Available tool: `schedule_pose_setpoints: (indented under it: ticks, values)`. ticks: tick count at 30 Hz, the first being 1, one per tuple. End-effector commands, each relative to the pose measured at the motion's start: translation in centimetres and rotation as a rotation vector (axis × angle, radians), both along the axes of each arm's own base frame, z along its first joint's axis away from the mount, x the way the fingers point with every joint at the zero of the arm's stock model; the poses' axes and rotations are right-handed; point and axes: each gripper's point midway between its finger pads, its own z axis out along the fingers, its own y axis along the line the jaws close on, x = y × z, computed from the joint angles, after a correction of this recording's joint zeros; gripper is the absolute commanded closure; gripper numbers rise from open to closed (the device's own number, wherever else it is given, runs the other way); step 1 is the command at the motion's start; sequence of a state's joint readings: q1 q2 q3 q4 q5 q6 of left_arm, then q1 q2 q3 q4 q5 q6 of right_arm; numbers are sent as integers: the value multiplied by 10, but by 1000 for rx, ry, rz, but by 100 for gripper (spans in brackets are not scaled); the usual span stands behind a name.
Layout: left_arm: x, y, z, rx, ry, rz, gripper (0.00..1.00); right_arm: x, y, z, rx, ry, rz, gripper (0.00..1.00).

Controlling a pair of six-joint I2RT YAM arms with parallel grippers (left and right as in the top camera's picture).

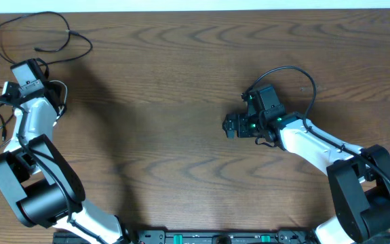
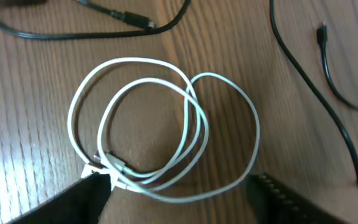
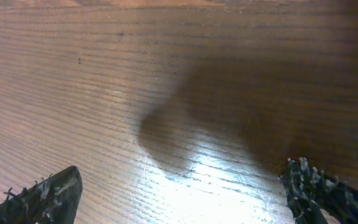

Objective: Untangle cables

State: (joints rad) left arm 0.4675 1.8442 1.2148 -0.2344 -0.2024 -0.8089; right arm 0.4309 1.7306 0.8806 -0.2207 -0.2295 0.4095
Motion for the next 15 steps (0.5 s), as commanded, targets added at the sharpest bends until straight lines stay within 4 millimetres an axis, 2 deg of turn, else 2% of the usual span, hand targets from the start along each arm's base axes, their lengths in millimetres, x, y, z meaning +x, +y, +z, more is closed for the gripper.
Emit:
schedule_pose_setpoints:
  ticks: [1,5,7,10,12,13,15]
  values:
    - [-2,1,-4,0,20,-9,19,-2,1,3,-11,-14,8,1]
    - [-2,0,-1,-1,16,-11,16,-2,1,3,-11,-13,8,1]
    - [-3,-4,4,-14,7,-22,12,-2,0,3,-11,-11,8,1]
    - [5,-23,24,-86,-70,-96,10,-4,1,2,-6,0,0,1]
    - [15,-42,45,-151,-156,-176,10,-5,3,3,6,6,8,1]
    - [25,-68,74,-221,-261,-294,10,-7,6,4,26,15,20,1]
    - [30,-96,105,-273,-356,-441,9,-11,11,5,54,28,37,1]
